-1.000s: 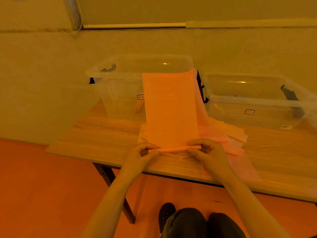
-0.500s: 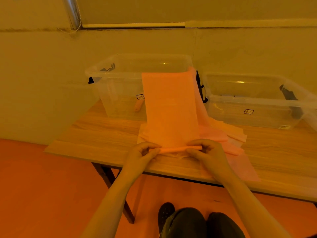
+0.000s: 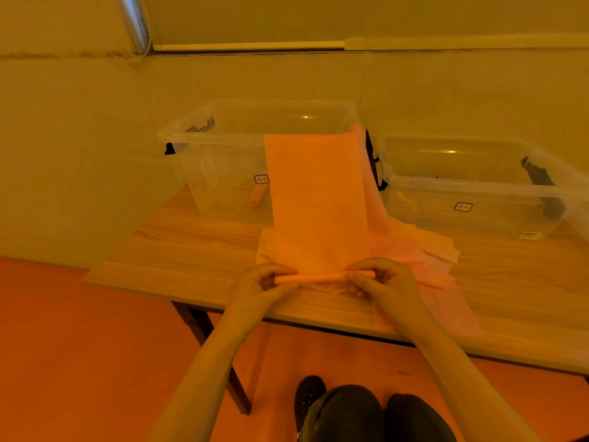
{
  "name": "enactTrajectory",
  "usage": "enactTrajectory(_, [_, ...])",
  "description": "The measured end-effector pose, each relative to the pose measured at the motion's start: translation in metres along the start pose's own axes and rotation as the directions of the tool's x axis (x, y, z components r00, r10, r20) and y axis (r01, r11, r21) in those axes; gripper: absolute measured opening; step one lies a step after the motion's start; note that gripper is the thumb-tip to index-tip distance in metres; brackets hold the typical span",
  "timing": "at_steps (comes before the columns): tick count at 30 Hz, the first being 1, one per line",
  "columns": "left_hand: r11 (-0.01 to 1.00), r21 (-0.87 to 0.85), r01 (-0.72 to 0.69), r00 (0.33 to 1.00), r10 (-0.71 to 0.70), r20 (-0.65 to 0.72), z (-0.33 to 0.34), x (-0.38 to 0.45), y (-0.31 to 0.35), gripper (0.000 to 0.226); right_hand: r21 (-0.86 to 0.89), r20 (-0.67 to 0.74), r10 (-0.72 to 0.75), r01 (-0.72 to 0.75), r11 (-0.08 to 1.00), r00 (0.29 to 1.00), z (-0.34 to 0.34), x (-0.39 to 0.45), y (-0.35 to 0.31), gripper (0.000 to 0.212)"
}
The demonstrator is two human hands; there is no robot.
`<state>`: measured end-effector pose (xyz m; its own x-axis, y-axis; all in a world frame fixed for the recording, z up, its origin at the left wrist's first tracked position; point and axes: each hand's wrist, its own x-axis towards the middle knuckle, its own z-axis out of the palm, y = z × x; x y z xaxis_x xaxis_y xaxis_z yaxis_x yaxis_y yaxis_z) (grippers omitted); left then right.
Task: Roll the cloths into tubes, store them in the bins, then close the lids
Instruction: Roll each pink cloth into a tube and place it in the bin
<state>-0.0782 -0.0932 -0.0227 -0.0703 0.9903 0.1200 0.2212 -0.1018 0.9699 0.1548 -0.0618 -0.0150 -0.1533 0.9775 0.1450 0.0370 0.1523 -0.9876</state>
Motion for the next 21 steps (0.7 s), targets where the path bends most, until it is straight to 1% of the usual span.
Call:
enactTrajectory(2, [1.0, 0.005, 0.003, 1.0, -0.003, -0.008, -0.0007, -0.0003, -0.0007, 0.014, 0.014, 0.012, 0.009, -0.009, 1.0, 1.0, -0.0005, -0.0003, -0.0001, 0.008])
enactTrajectory(7, [0.998, 0.068, -0.007, 1.0, 0.006, 0.002, 0.0011, 0.0012, 0.0007, 0.009, -0.017, 0.011, -0.005, 0.005, 1.0, 1.0, -0.0018, -0.0011, -0.0003, 0.016])
enactTrajectory(13, [1.0, -0.008, -0.002, 1.0, 0.002, 0.013, -0.0011, -0.0009, -0.0011, 0.018, -0.001, 0.006, 0.003, -0.003, 1.0, 1.0, 0.0001, -0.0001, 0.0002, 0.008])
enactTrajectory(18, [1.0, 0.02, -0.023, 1.0, 0.023, 0.02, 0.0006, 0.0025, -0.0013, 0.012, -0.019, 0.015, -0.025, 0.025, 1.0, 1.0, -0.001, -0.0017, -0.0011, 0.016])
enactTrajectory(21, [1.0, 0.019, -0.015, 1.0, 0.015, 0.011, 0.0026, 0.0022, -0.0014, 0.016, -0.011, -0.001, -0.029, 0.029, 1.0, 1.0, -0.0007, -0.001, -0.0014, 0.011])
